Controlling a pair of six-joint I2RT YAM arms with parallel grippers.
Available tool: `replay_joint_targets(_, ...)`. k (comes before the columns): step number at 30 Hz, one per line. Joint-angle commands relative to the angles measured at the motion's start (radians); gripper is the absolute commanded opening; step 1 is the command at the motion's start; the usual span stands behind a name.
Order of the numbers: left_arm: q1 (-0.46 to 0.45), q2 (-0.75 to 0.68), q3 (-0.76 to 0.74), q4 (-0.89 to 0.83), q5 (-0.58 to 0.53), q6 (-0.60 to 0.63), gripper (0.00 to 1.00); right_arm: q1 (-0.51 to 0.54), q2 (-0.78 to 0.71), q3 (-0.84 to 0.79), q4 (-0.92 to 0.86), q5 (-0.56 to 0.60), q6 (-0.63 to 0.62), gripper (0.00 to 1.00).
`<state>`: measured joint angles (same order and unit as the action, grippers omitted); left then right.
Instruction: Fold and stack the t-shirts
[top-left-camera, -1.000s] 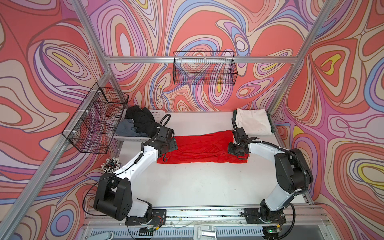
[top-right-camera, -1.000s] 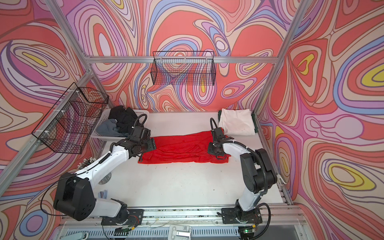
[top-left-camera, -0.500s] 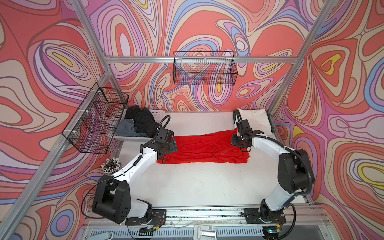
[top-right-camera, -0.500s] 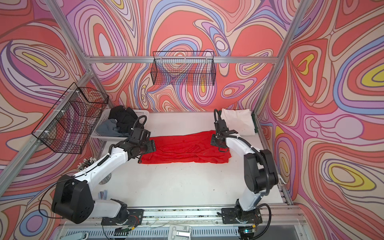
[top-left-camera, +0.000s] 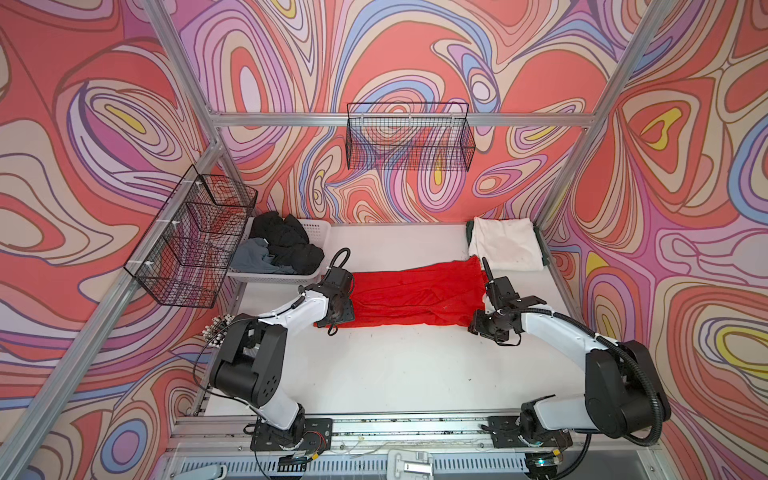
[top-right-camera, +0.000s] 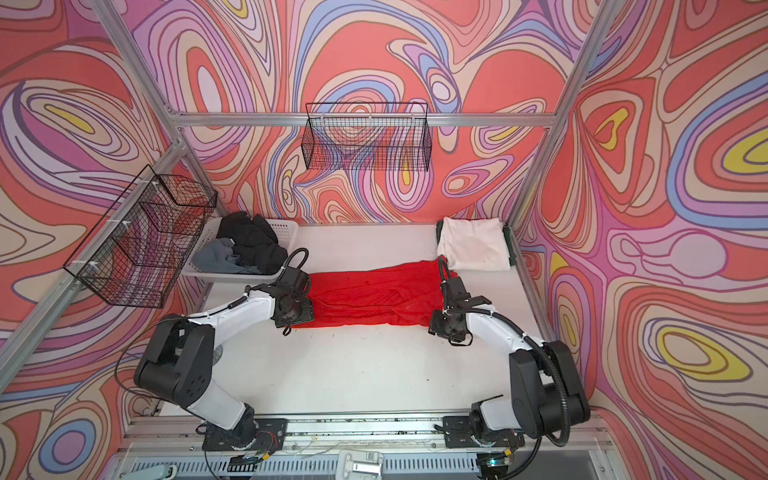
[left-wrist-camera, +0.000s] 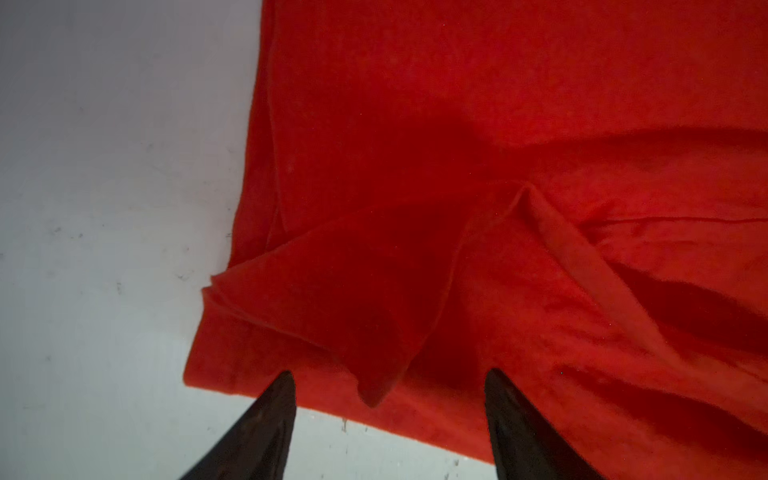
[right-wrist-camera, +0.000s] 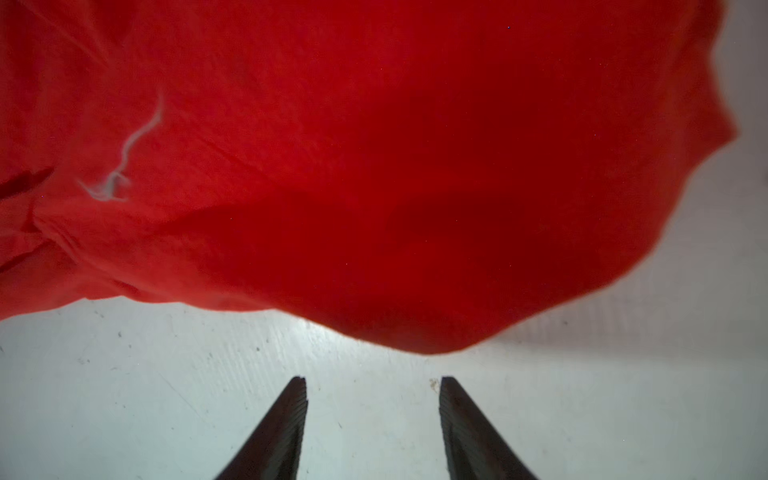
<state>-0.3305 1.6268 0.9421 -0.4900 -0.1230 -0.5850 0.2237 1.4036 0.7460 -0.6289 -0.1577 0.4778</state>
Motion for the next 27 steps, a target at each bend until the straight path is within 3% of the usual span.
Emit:
replay_joint_targets(1,0.025,0.031,0.043,0.005,0.004,-0.033,0.67,0.003,0.018,-0.028,0.104,-0.049,0.033,0.54)
replay_joint_targets(4,0.034,0.058,0.059,0.008,0.009,-0.038,0.59,0.003,0.044,-0.024,0.147,-0.075,0.046,0.52)
replay_joint_targets(15,0.036,0.099,0.079,0.021,0.049,-0.044,0.51,0.003,0.129,0.022,0.222,-0.031,0.065,0.49)
replay_joint_targets(23,0.044,0.087,0.066,0.017,0.037,-0.04,0.51,0.003,0.161,0.062,0.236,-0.021,0.082,0.26)
replay_joint_targets(27,0.049,0.085,0.064,0.018,0.036,-0.039,0.5,0.003,0.142,0.074,0.205,-0.005,0.074,0.22)
